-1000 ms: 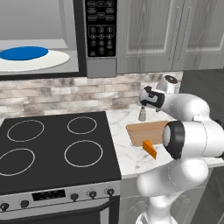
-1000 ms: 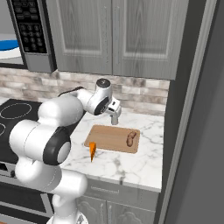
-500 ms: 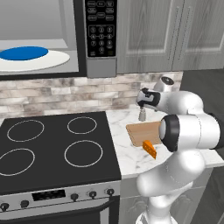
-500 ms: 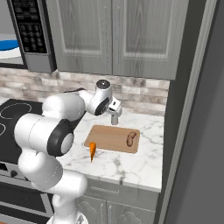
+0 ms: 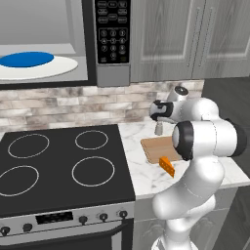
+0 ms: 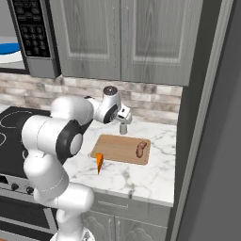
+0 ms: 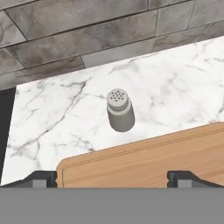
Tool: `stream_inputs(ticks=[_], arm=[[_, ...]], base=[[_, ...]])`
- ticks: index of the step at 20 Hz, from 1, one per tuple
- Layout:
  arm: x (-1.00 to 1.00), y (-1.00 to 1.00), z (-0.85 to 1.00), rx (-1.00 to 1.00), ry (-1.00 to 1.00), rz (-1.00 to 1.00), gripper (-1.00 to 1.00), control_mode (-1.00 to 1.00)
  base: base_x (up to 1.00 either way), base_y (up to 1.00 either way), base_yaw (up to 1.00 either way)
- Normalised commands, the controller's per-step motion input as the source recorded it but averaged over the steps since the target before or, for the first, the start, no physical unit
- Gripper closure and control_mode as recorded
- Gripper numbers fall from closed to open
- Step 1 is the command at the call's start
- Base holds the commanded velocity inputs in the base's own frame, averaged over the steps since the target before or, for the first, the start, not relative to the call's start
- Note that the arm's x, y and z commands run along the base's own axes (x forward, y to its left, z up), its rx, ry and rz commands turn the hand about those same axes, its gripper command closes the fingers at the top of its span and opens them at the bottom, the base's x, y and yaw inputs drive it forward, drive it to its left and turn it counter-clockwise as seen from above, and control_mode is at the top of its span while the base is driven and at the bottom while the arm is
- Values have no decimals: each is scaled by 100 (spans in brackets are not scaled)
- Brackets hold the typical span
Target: Retrieve the reheated potato from the microwave, then place the potato, cheese, and condiment on the cutting board.
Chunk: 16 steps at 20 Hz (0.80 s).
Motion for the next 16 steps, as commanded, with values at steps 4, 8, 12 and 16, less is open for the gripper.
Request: stream_inputs(ticks=[4,8,12,16], arm=[[26,-5,-15,-3,0,0,-100,-100],[25,-8,-17,-2,0,0,-100,-100],[23,-11,-12,-1,0,0,-100,-100],[20,-7,-14,0,0,0,-100,-100]], base=[[0,0,0],[0,0,0],[0,0,0],[0,0,0]])
